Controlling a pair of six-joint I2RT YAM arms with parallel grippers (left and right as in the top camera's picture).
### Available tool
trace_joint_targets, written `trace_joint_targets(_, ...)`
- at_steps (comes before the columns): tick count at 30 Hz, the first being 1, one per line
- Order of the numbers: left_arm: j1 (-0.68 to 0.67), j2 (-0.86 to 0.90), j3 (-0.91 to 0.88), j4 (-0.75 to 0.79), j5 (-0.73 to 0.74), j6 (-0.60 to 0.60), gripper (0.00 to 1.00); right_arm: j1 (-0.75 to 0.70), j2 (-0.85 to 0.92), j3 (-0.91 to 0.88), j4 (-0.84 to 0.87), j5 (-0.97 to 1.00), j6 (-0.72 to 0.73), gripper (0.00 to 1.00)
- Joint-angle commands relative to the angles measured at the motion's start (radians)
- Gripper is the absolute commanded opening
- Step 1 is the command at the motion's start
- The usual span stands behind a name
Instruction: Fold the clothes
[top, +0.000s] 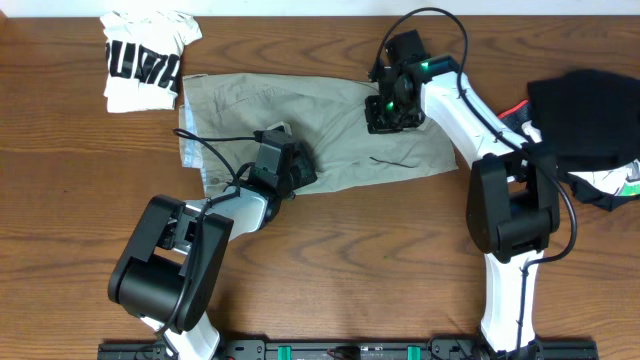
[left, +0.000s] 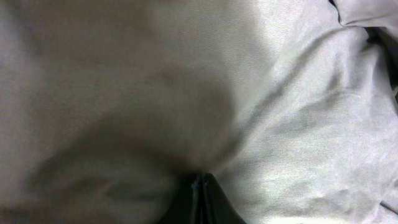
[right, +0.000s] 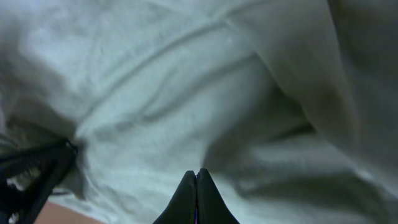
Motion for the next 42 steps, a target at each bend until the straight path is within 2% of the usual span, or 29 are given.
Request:
trace_joint_targets(1,0.003,0.052,-0.046,-0.052,-0.046,-0.009,0.06,0.011,-0.004,-0.028,0.033,0.027,0.037,0.01)
trace_joint_targets(13,0.003,0.052,-0.046,-0.053,-0.045,-0.009,0.06,-0.027,0.102,-0.054,0.212,0.062,0.066,0.01)
trace_joint_targets(29,0.003,0.052,-0.046,-0.056,-0.045,-0.009,0.06,-0.110,0.119,-0.054,0.404,0.344,0.087,0.01)
trace_joint_targets(35,0.003,0.052,-0.046,-0.060,-0.046,-0.009,0.06,-0.142,0.119,-0.054,0.465,0.517,0.086,0.01)
trace_joint_targets(42,0.003,0.052,-0.046,-0.061,-0.046,-0.009,0.06,-0.223,0.118,-0.031,0.421,0.824,0.078,0.02)
